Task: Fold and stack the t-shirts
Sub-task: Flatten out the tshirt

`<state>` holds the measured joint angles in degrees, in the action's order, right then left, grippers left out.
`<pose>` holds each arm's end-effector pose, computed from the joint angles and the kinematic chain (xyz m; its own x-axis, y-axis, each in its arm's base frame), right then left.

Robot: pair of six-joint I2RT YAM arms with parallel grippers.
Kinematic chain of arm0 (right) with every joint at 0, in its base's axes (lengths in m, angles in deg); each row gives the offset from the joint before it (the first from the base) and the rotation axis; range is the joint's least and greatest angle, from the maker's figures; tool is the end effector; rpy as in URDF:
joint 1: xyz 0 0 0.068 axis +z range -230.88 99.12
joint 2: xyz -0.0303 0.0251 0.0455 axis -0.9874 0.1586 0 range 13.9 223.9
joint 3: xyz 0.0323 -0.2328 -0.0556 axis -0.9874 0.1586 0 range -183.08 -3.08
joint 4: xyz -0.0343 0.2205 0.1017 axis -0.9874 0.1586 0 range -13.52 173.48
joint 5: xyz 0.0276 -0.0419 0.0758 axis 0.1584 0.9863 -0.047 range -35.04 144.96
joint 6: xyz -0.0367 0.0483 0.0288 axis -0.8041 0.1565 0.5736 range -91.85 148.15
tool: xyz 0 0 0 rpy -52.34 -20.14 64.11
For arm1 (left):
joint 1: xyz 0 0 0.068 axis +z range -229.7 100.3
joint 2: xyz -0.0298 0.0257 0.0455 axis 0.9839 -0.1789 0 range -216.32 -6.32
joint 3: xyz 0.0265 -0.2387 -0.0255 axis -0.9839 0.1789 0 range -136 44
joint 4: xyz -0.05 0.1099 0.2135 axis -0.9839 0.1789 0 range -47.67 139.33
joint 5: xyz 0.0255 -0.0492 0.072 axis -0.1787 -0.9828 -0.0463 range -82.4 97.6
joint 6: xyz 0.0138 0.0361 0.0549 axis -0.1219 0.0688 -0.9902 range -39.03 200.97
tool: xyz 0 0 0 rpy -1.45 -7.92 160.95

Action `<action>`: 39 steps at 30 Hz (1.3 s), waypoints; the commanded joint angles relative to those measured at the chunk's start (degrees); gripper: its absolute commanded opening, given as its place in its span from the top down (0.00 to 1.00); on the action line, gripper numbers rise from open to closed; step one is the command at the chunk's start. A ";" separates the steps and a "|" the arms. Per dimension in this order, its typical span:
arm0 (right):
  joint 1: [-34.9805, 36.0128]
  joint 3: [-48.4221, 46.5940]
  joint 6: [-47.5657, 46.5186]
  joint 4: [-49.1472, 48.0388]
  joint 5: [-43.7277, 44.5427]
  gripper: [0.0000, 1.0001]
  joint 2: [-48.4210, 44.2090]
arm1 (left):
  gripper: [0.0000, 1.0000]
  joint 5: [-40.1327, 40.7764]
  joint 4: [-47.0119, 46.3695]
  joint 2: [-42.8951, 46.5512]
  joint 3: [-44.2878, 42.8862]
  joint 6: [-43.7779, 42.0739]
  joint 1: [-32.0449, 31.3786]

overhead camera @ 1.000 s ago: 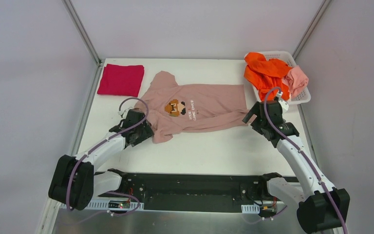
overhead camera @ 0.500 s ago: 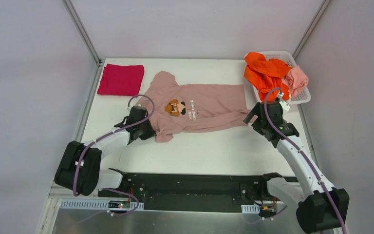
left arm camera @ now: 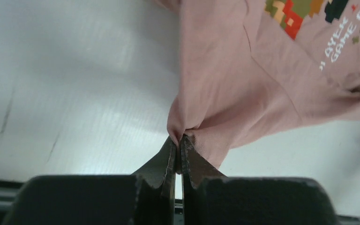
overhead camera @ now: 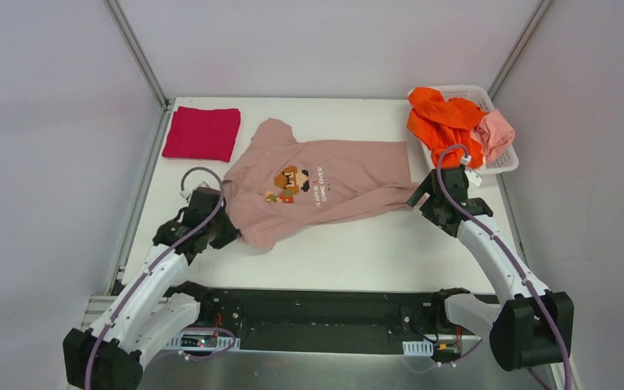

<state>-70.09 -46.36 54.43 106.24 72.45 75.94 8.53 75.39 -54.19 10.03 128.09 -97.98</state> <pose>0.2281 0.0271 0.2080 -0.6522 0.3058 -0.6937 0.3413 0.9355 0.0914 0.1779 -0.0578 0.1955 -0.6944 -0.5421 -0.4733 -0.3021 0.8165 -0.4920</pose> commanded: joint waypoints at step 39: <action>-2.10 -3.26 6.47 -6.53 -4.62 0.23 17.98 | 1.00 13.69 17.45 6.87 -1.82 8.63 0.34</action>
<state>-71.56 -51.41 58.82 103.13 69.48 96.23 20.35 93.56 -46.87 7.43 137.16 -97.98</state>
